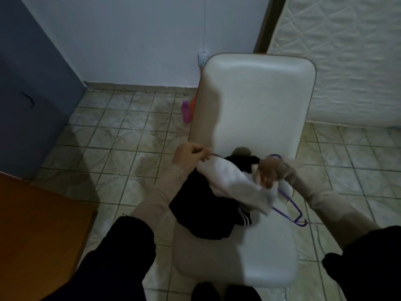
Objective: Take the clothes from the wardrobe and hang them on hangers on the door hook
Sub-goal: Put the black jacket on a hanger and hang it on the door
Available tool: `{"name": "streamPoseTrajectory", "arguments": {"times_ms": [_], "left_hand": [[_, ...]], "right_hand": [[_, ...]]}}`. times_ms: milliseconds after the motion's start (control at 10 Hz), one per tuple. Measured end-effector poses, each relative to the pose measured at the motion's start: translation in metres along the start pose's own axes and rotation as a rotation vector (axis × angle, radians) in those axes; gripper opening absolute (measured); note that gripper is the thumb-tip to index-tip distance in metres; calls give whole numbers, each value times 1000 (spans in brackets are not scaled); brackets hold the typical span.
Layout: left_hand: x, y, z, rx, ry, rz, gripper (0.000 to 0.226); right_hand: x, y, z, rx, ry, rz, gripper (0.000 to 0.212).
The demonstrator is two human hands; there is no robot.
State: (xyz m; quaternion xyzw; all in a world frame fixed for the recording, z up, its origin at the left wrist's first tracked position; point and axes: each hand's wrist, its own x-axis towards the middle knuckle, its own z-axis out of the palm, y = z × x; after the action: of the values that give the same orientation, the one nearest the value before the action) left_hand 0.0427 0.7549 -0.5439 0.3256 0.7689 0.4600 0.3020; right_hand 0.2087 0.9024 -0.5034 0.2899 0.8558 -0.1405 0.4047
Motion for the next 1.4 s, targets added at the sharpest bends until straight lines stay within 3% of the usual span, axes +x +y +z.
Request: {"name": "streamPoseTrajectory", "arguments": {"times_ms": [100, 200, 400, 500, 600, 700, 800, 900, 1000, 1100, 1200, 1300, 1400], "left_hand": [[-3, -21, 7, -36, 3, -112, 13], [-5, -43, 18, 43, 39, -186, 13], [-2, -93, 36, 331, -44, -275, 41], [-1, -117, 43, 518, -124, -342, 58], [-3, -138, 48, 534, -161, -391, 66], [-11, -145, 49, 564, -92, -335, 48], [-19, -146, 43, 456, -59, -291, 33], [-22, -138, 30, 293, -146, -284, 31], [-29, -116, 21, 227, -390, -270, 31], [-37, -93, 20, 234, -753, -285, 30], [-39, -86, 26, 161, -789, -321, 23], [-32, -90, 34, 221, -411, -302, 15], [-24, -97, 41, 287, -197, -257, 15]], "right_hand": [[12, 9, 21, 58, -51, 15, 29], [37, 8, 36, 198, 142, -27, 32], [85, -29, 64, 427, 302, -116, 70], [103, -47, 84, 355, 272, -211, 86], [116, -56, 104, 212, 283, -170, 77], [119, -56, 113, 169, 368, -173, 41], [110, -42, 109, 178, 351, -193, 33], [90, -26, 96, 162, 295, -180, 31], [65, -8, 88, 115, 216, -120, 30], [42, -2, 83, 27, 19, -52, 28], [33, -7, 83, 3, -5, 20, 25], [38, -14, 84, 172, 201, 61, 31], [55, -21, 89, 330, 264, 22, 37]]}}
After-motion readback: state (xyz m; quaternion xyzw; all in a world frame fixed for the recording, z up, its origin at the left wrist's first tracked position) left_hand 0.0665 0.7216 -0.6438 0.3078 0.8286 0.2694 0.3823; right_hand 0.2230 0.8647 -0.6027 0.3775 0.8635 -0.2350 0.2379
